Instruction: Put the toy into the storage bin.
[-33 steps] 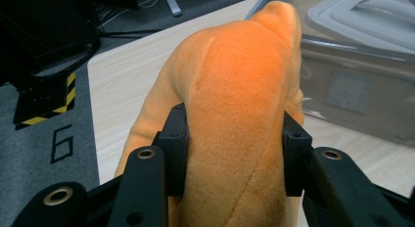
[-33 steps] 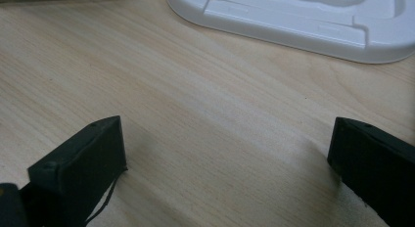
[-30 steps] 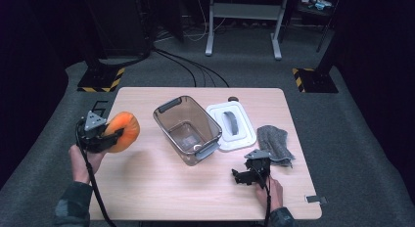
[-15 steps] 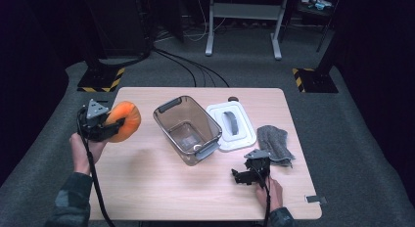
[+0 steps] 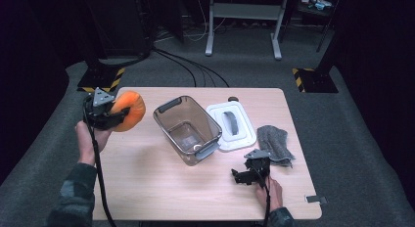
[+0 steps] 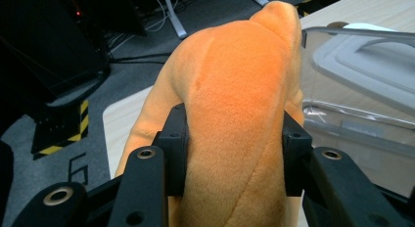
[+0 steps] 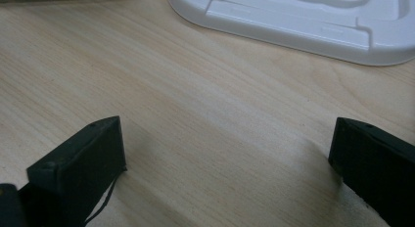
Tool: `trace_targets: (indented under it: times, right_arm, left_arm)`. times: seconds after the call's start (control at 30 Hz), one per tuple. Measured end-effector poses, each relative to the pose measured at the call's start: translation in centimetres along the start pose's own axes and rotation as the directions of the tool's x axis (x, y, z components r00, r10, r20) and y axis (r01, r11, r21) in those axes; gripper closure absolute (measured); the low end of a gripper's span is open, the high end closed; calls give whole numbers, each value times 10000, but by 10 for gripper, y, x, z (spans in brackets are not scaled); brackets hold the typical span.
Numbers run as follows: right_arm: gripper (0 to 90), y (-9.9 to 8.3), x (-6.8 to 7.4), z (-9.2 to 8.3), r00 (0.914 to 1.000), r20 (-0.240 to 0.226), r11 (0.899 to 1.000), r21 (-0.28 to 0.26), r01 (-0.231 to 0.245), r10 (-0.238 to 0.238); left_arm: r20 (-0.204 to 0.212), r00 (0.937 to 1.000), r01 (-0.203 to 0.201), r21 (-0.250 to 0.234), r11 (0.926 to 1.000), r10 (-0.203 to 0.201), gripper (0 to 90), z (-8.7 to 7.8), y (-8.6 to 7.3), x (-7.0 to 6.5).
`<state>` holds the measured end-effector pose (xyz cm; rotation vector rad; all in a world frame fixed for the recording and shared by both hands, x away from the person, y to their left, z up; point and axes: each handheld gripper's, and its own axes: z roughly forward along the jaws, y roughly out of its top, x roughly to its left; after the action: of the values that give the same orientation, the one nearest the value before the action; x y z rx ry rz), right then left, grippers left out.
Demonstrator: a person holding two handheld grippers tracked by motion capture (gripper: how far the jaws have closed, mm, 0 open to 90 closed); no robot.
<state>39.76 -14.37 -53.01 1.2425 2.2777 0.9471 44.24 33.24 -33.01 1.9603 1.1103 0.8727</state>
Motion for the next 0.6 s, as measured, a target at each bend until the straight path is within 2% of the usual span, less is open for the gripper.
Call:
trace_targets:
  times: [0.47,0.6]
  right_arm:
    - [0,0,0,0,10000,-27,10000,9,-33,33]
    - [0,0,0,0,10000,-10,10000,12,-30,30]
  left_arm:
    - [74,9997,-217,-87,9997,218,582,10,21,-5]
    - [181,9990,-405,-173,9990,408,581,12,29,-10]
